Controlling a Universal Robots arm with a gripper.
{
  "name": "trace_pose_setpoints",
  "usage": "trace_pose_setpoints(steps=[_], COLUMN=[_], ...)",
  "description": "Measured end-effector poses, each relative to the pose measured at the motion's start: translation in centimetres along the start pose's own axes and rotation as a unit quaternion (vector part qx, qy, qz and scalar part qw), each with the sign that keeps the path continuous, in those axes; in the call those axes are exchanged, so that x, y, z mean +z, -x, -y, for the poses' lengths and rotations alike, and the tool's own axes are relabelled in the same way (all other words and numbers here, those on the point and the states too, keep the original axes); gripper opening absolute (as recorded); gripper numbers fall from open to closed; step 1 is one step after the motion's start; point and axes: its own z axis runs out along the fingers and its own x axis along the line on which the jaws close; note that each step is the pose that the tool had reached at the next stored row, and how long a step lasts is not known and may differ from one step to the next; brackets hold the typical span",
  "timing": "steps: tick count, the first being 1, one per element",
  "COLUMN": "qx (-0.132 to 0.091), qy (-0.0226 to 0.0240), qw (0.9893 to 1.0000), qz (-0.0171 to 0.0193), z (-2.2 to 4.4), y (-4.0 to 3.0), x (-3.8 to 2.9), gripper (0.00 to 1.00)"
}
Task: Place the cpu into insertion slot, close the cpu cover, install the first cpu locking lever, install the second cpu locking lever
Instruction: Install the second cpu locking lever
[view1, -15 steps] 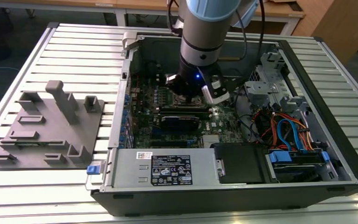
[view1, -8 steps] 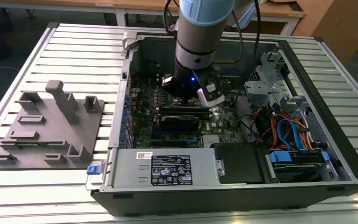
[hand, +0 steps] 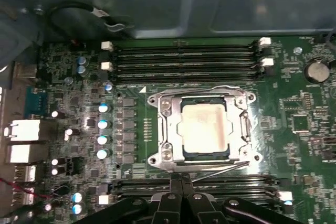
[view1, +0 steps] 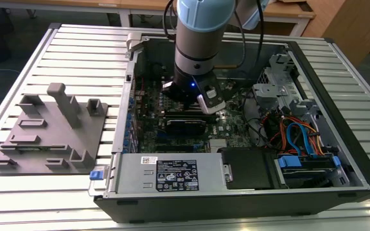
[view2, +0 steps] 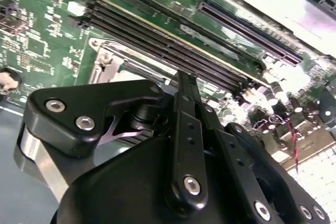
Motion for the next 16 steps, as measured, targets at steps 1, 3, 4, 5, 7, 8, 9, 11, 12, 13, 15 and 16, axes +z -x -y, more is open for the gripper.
trace_pose_setpoints(steps=[1,3,4,5,7,8,9,11,12,13,15,16], qx=[0.0,0.0,0.0,0.0,0.0,0.0,0.0,0.0,0.0,0.0,0.0,0.0], qy=[0.0002,0.0012,0.0018,0.0024,0.0033,0.0036,0.0039,0.005,0.0059,0.007,0.0084,0.0087], qw=[1.0,1.0,1.0,1.0,1.0,1.0,1.0,1.0,1.0,1.0,1.0,1.0], qz=[0.0,0.0,-0.0001,-0.0001,-0.0002,-0.0002,-0.0002,-0.0003,-0.0003,-0.0004,-0.0005,-0.0006], z=[0.08,0.2,0.28,0.37,0.63,0.74,0.81,0.85,0.86,0.87,0.86,0.86], y=[-0.09,-0.22,-0.24,-0.25,-0.24,-0.24,-0.23,-0.25,-0.26,-0.27,-0.28,-0.28], x=[0.0,0.04,0.05,0.05,0.01,0.0,0.0,0.08,0.11,0.13,0.13,0.13], gripper=[0.11,0.11,0.11,0.11,0.11,0.11,0.11,0.11,0.11,0.11,0.11,0.11])
